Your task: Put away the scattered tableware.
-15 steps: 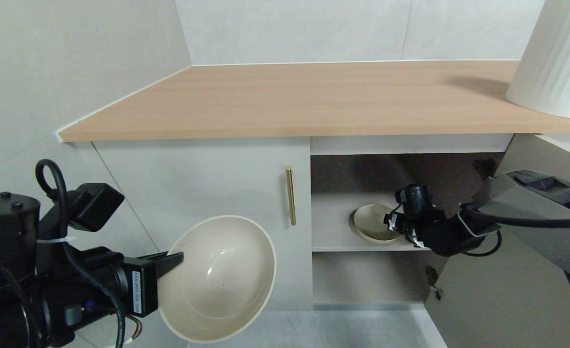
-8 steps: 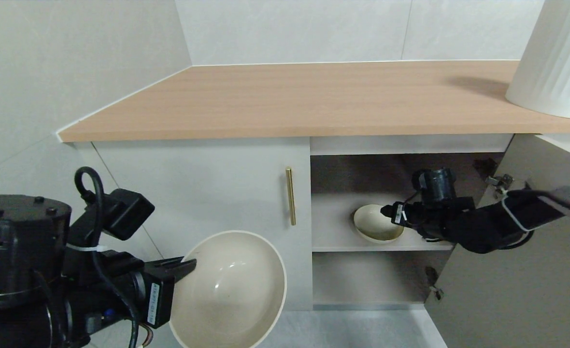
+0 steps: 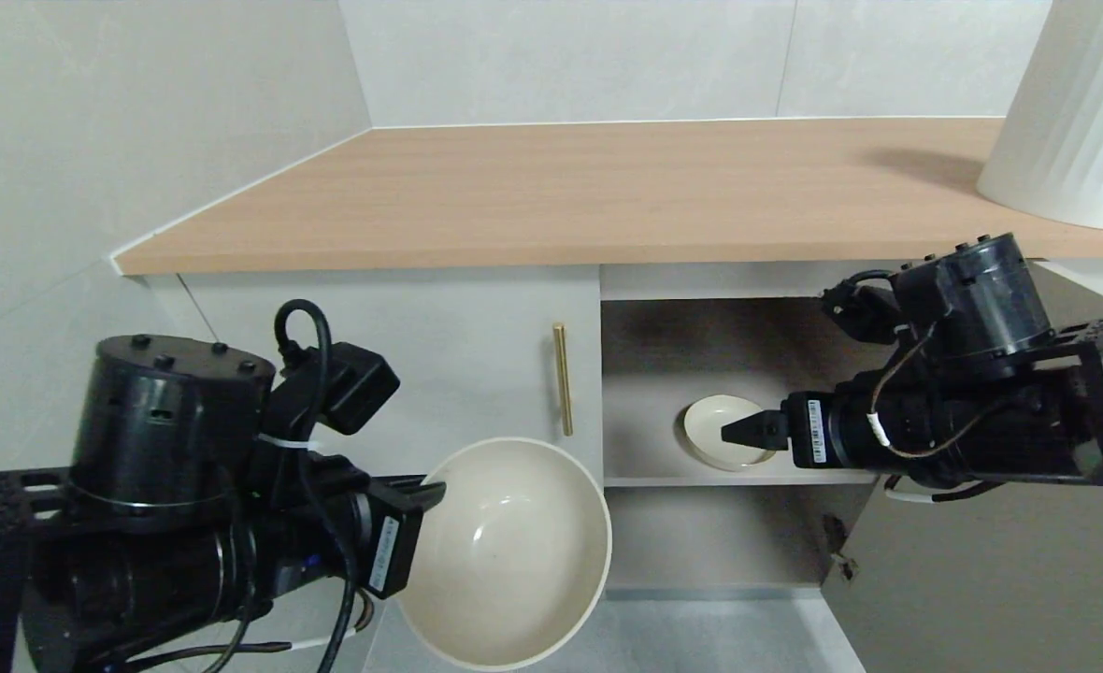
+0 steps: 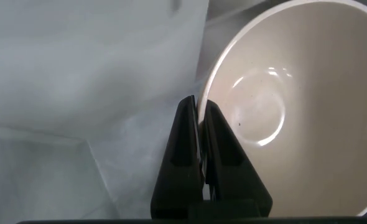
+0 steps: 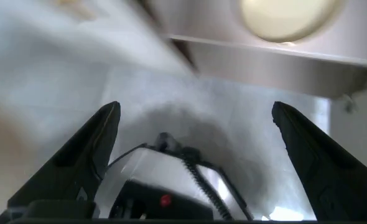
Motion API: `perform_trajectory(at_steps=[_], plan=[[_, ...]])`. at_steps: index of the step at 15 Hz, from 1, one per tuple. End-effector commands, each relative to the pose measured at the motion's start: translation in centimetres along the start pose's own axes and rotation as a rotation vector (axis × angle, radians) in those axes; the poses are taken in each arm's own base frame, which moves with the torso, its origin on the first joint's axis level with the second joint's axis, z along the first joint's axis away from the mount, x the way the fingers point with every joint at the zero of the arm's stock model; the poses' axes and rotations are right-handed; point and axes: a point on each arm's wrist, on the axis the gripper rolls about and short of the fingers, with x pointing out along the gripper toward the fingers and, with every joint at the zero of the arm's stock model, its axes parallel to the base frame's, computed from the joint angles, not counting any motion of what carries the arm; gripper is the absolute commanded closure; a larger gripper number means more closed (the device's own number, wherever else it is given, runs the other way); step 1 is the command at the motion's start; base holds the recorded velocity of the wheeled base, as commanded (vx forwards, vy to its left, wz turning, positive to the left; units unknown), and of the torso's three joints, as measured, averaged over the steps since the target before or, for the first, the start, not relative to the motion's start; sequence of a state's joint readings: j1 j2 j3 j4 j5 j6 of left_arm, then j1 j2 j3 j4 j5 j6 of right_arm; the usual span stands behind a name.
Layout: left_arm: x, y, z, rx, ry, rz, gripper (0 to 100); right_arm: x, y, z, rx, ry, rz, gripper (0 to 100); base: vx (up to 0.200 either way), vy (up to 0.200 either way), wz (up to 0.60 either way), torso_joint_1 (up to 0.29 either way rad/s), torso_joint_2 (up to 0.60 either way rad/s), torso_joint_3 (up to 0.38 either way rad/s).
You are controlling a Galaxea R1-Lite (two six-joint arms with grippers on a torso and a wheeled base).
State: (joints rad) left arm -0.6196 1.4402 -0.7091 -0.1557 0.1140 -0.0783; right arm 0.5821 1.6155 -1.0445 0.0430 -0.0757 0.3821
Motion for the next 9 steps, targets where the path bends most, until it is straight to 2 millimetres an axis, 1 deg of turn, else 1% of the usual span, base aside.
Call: perform_trajectory(at_steps=[1, 2, 3, 4, 6, 8, 9], plan=[[3.4, -1.4, -1.0, 0.038, 0.113, -0.017, 100, -0.6, 0.8, -0.2, -0.015, -0.008, 0.027, 0, 0.0, 0.0, 0.0, 0.0, 0.0, 0.0], [4.2, -2.1, -1.5, 0.053, 0.141, -0.005, 100, -0.3, 1.2, -0.6, -0.027, 0.012, 0.036, 0, 0.0, 0.0, 0.0, 0.0, 0.0, 0.0], [4.6, -3.2, -2.0, 0.064, 0.158, -0.006, 100, -0.2, 1.9, -1.1, -0.044, 0.03, 0.052, 0, 0.0, 0.0, 0.0, 0.0, 0.0, 0.0], [4.7, -3.4, -2.0, 0.066, 0.16, -0.007, 100, -0.2, 2.0, -1.3, -0.047, 0.033, 0.053, 0, 0.0, 0.0, 0.0, 0.0, 0.0, 0.0], [4.9, -4.8, -2.2, 0.075, 0.132, 0.037, 100, -0.3, 3.1, -2.4, -0.086, 0.062, 0.075, 0, 0.0, 0.0, 0.0, 0.0, 0.0, 0.0], [4.8, -5.1, -2.0, 0.061, 0.113, 0.032, 100, 0.4, 3.8, -3.4, -0.111, 0.091, 0.058, 0, 0.0, 0.0, 0.0, 0.0, 0.0, 0.0], [5.1, -5.6, -2.0, 0.053, 0.117, 0.024, 100, 0.7, 4.5, -4.1, -0.135, 0.101, 0.05, 0, 0.0, 0.0, 0.0, 0.0, 0.0, 0.0]])
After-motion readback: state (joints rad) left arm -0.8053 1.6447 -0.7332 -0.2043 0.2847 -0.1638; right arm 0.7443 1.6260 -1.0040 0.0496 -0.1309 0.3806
